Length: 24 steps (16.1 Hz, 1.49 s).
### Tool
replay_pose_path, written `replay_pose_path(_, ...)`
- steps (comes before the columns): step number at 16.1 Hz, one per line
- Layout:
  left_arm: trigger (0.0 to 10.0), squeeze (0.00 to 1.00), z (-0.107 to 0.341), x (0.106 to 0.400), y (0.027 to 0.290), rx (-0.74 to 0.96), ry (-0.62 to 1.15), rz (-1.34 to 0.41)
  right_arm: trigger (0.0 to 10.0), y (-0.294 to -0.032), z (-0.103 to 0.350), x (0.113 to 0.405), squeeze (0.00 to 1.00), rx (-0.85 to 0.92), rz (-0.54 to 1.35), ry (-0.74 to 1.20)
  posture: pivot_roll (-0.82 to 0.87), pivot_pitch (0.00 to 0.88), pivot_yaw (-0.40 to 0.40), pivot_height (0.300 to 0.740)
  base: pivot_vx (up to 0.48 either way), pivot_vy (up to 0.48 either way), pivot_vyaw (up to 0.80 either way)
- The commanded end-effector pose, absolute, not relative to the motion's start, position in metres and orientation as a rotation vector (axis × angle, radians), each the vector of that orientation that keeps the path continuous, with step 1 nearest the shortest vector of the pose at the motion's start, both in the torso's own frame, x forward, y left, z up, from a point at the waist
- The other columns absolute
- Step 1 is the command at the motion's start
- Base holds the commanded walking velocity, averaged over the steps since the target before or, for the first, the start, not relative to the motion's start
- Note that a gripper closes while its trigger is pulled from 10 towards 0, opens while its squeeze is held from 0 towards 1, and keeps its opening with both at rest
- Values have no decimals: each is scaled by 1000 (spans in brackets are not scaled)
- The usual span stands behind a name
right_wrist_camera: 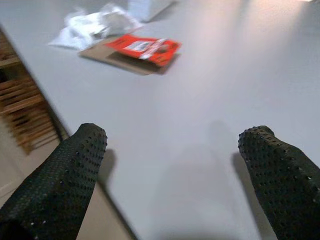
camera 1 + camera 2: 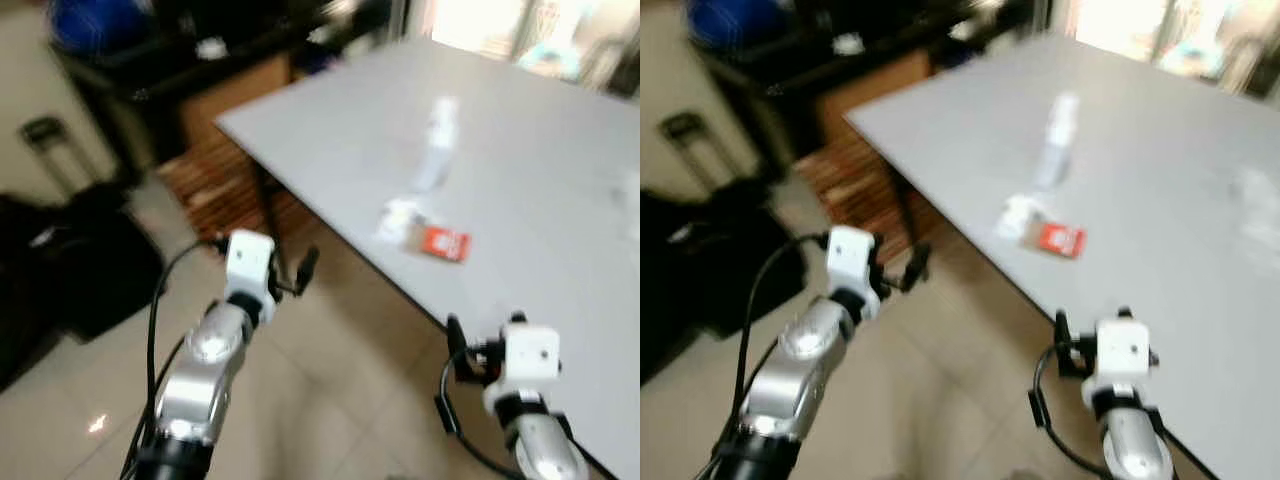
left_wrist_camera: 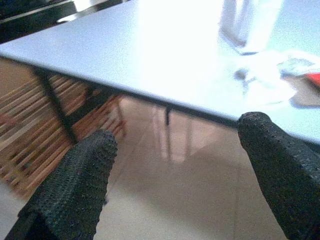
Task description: Picking trash to rubbish bin
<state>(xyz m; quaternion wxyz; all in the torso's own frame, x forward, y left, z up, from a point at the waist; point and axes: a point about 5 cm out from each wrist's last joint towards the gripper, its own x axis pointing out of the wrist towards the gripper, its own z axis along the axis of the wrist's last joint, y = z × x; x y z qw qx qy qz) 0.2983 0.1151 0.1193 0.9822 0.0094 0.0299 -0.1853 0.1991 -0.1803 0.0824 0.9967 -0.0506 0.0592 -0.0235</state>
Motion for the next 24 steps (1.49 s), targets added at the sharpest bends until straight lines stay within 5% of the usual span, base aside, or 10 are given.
replay_pose_path(1, 10000, 0, 116, 297, 126, 28, 76, -347, 10000, -174, 85, 198, 0, -92, -34, 104, -167, 98, 90, 740, 0, 0, -800)
replay_pose_path(21, 10000, 0, 151, 290, 139, 35, -21, -345, 10000, -169, 148, 205, 0, -74, -70, -90, -177, 100, 109, 740, 0, 0, 0)
replay_pose_path(24, 10000, 0, 154, 287, 134, 20, -25, -352, 10000, -171, 150, 208, 0, -72, -62, -72, -172, 96, 98, 740, 0, 0, -800)
